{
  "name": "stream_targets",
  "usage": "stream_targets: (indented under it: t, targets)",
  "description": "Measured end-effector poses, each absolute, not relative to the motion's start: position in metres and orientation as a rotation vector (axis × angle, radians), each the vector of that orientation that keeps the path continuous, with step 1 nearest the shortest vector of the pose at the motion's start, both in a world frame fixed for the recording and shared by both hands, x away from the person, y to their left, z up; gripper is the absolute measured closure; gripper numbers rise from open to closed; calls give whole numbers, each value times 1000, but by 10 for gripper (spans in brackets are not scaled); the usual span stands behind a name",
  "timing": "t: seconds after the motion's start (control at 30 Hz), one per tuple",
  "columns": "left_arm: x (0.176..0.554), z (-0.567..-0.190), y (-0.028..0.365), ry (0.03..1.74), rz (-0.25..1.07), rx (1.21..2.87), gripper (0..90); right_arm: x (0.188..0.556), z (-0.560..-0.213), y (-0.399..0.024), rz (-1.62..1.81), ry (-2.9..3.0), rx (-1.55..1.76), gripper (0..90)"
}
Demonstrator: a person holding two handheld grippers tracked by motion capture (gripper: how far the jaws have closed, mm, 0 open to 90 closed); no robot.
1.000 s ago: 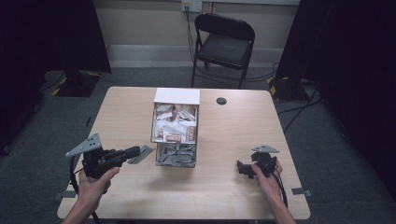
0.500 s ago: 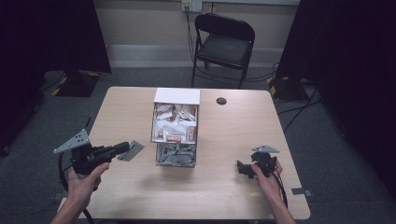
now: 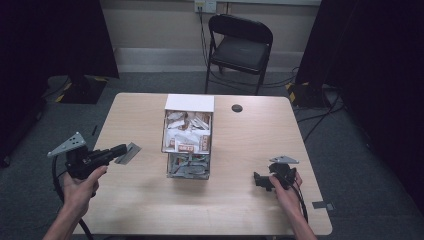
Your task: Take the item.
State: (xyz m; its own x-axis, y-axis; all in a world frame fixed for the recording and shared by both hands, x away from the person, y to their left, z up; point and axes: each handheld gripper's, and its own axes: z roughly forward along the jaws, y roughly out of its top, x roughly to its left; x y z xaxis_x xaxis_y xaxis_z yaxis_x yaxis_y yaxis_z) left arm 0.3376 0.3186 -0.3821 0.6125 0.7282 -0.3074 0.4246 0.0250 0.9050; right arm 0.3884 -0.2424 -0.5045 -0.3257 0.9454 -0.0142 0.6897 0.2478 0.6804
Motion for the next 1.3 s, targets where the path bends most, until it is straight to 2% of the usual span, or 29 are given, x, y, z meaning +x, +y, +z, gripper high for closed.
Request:
stream_targets:
  t: [0.43,0.8,1.3]
  targets:
    - [357,-392,326,1045,333,1613,900,388,-505,-242,814,2102,1491,0]
    - [380,-416,313,1089,327,1696,900,388,-505,-242,814,2102,1492,0]
    - [391,-453,293,1121,283,1789,900,388,-505,-242,813,2103,1491,0]
